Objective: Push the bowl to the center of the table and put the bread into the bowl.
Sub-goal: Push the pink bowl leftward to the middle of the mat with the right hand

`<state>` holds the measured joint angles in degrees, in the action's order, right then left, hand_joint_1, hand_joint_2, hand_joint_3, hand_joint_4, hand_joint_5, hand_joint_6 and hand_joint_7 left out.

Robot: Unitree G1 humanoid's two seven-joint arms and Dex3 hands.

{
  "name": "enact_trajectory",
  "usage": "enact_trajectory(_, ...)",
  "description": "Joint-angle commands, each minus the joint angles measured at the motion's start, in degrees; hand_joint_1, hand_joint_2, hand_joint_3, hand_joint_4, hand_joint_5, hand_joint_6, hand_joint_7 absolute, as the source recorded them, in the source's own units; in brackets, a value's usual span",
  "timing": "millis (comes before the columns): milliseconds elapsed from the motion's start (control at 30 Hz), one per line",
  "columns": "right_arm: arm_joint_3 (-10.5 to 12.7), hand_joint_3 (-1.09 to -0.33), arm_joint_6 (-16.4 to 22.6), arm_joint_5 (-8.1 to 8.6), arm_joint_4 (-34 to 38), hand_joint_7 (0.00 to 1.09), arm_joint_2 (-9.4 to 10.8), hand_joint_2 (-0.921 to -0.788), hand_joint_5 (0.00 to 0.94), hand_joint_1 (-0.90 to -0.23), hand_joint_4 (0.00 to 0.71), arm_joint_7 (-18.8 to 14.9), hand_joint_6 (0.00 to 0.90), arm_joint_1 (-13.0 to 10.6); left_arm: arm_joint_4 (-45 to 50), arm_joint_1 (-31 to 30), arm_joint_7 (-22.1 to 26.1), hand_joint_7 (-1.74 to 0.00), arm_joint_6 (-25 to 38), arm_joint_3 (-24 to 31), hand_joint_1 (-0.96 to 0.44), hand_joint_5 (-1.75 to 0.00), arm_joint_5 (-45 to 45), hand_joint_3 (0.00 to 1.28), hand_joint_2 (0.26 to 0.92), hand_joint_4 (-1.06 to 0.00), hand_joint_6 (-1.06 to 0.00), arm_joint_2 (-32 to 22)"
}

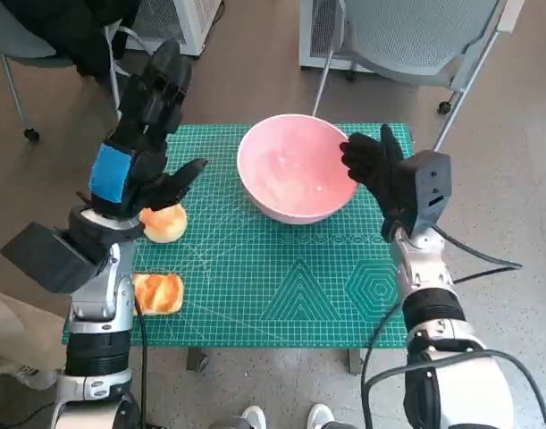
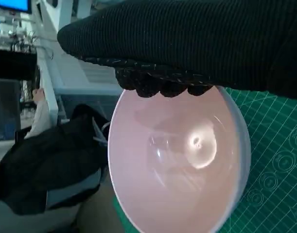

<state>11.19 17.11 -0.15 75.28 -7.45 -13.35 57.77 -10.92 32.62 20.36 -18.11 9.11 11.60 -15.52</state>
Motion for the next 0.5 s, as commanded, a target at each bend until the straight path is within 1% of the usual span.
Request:
enact_trajectory(33, -0.5, -0.858, -0.7, -0.37, 0.6, 0.19, 1.2, -0.921, 0.003, -0.678, 0.147, -0.7, 0.141, -0.6, -0.4, 1.0, 0.0, -0.24, -0.9, 0.3, -0.71, 0.0, 0.3, 0.29, 0.921, -0.02, -0.03, -0.2)
enact_trajectory(133, -0.8, -0.859, -0.6, -0.49, 0.5, 0.19, 1.5, -0.921, 0.003, -0.664, 0.147, -0.8, 0.136, -0.6, -0.2, 1.1, -0.2, -0.24, -0.8, 0.2, -0.7, 0.0, 0.2, 0.29, 0.921, -0.02, -0.03, -0.2)
enact_trajectory(400, -0.5, -0.858, -0.6, 0.08, 0.3, 0.19, 2.4, -0.921, 0.001, -0.66, 0.145, -1.8, 0.124, -0.5, -0.6, 1.3, -0.2, -0.24, -0.9, 0.3, -0.7, 0.0, 0.2, 0.29, 0.921, -0.02, -0.03, -0.2)
enact_trajectory(500, -0.5, -0.864, -0.4, 0.18, 0.1, 0.18, 2.8, -0.921, 0.0, -0.648, 0.134, -2.3, 0.113, -0.3, -0.9, 1.4, -0.2, -0.24, -1.1, 0.3, -0.7, 0.0, 0.2, 0.29, 0.921, -0.02, -0.03, -0.1)
